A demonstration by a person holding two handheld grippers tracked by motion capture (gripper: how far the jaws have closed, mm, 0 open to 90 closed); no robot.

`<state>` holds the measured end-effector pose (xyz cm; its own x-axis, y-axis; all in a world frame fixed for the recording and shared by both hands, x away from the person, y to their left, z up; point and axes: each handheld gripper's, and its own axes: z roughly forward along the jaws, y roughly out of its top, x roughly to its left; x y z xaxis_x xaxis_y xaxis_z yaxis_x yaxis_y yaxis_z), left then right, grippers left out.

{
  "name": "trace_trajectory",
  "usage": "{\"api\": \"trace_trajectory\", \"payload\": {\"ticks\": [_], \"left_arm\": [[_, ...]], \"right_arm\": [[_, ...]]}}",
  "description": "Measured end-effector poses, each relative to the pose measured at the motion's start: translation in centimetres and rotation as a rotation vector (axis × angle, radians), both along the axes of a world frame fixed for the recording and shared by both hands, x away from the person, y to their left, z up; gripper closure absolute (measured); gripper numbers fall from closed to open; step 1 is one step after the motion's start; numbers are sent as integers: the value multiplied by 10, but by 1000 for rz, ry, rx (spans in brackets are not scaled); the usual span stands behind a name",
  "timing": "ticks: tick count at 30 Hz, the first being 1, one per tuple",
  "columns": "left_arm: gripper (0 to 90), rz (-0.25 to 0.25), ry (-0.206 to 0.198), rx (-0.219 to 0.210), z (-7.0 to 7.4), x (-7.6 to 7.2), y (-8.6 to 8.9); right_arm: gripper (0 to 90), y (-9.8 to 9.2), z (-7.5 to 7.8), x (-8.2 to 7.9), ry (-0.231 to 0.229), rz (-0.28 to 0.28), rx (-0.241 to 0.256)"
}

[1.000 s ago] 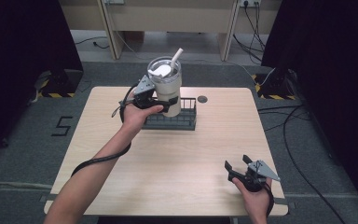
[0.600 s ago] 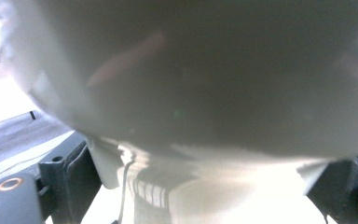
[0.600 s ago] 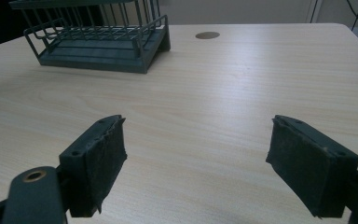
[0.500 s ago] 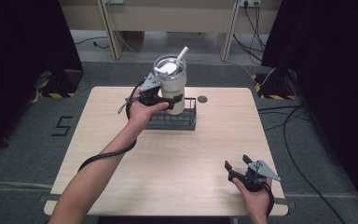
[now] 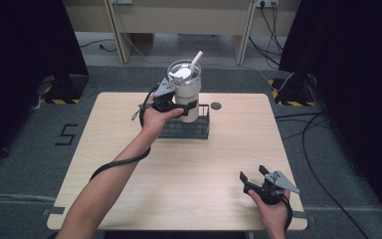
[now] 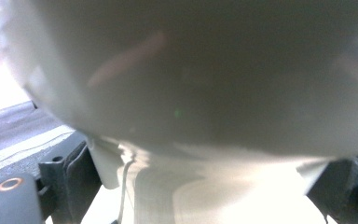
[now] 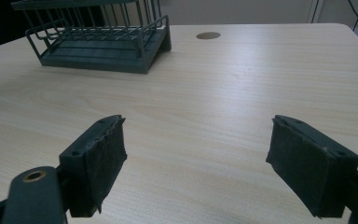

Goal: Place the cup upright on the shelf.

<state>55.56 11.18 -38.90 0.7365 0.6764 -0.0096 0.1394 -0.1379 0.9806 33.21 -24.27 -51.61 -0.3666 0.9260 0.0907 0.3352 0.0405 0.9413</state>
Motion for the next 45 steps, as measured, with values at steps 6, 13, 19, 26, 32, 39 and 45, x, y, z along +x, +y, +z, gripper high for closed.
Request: {"api": "trace_trajectory", "payload": {"ticks": [6, 13, 19, 26, 32, 39, 45], "left_arm": [[99, 7, 9, -3, -2, 3, -1], [99, 18, 13, 0, -4, 7, -4], [99, 26, 20, -8, -5, 9, -6], [99, 32, 38, 2, -13, 14, -10], [99, 36, 58, 3, -24, 15, -12], [99, 38, 74, 18, -35, 16, -14], [98, 44, 85, 12, -40, 16, -15]], "right_arm": [[193, 0, 0, 0, 0, 0, 3], [192, 0, 0, 0, 0, 1, 2], [192, 0, 0, 0, 0, 2, 2], [192, 0, 0, 0, -3, 2, 3], [193, 0, 0, 0, 5, 4, 15], [192, 0, 0, -1, 4, 4, 13], [192, -1, 0, 0, -2, 5, 4]]}}
